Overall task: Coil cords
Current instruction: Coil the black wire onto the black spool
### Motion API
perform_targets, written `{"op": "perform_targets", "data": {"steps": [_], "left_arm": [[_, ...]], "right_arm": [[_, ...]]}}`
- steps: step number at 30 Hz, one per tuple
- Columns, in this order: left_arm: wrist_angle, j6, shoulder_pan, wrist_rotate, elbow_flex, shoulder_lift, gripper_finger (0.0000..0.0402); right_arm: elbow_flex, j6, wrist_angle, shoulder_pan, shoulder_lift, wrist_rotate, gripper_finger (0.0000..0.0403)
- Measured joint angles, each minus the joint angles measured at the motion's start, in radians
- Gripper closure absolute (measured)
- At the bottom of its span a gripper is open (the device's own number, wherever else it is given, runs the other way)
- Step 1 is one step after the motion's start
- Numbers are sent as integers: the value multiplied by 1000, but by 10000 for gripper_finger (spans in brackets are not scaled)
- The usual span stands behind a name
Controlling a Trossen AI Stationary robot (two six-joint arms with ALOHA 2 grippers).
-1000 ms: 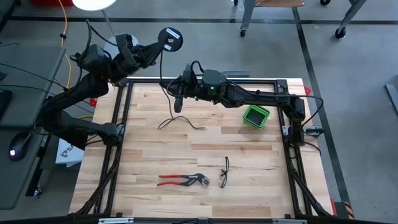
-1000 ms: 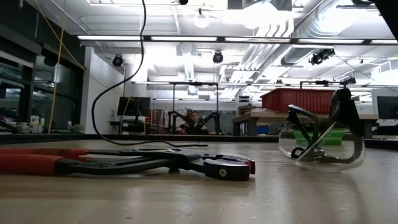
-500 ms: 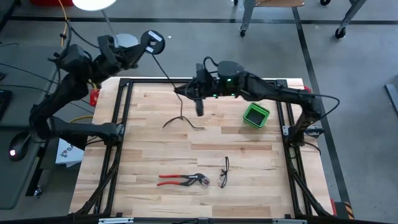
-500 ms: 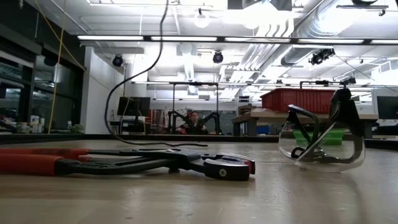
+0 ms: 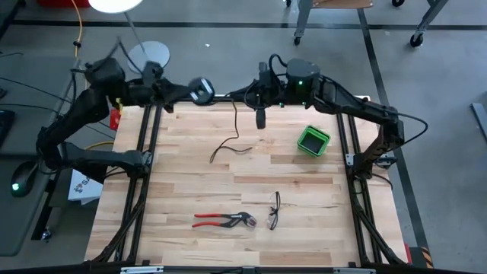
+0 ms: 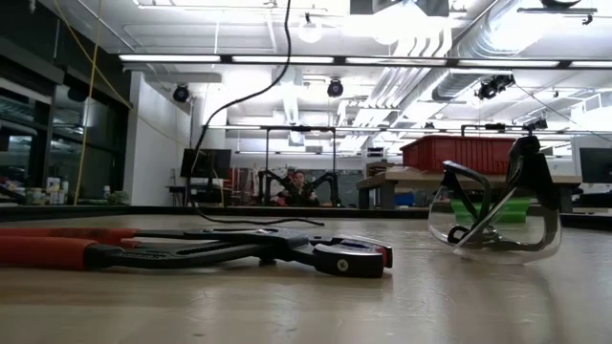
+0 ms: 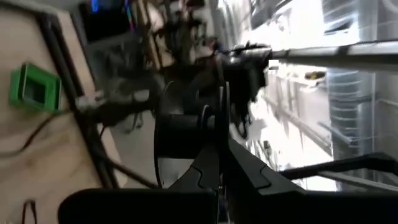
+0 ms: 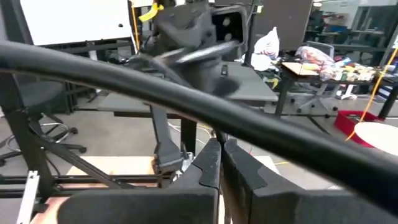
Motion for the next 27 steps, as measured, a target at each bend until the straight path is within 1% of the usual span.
{"op": "perform_targets", "data": {"steps": [4, 8, 12, 15, 18, 23, 27], "left_arm": [[7, -23, -2, 39, 0, 33, 400], [106, -65, -15, 79, 0, 81, 400], [204, -106, -35, 120, 0, 120, 400], [213, -132, -56, 128, 0, 148, 400], [262, -156, -82, 130, 0, 172, 400], [425, -203, -107, 130, 0, 232, 400], [604, -245, -111, 127, 0, 293, 401]], "right_arm": [[0, 0, 0, -9, -11, -1, 403], [0, -9, -21, -16, -10, 0, 403], [0, -35, -1, -19, -10, 39, 403], [0, -35, 9, -30, -10, 42, 403], [0, -45, 18, -42, -10, 44, 403], [0, -45, 97, -59, -9, 41, 403], [0, -34, 159, -62, 3, 29, 403]]}}
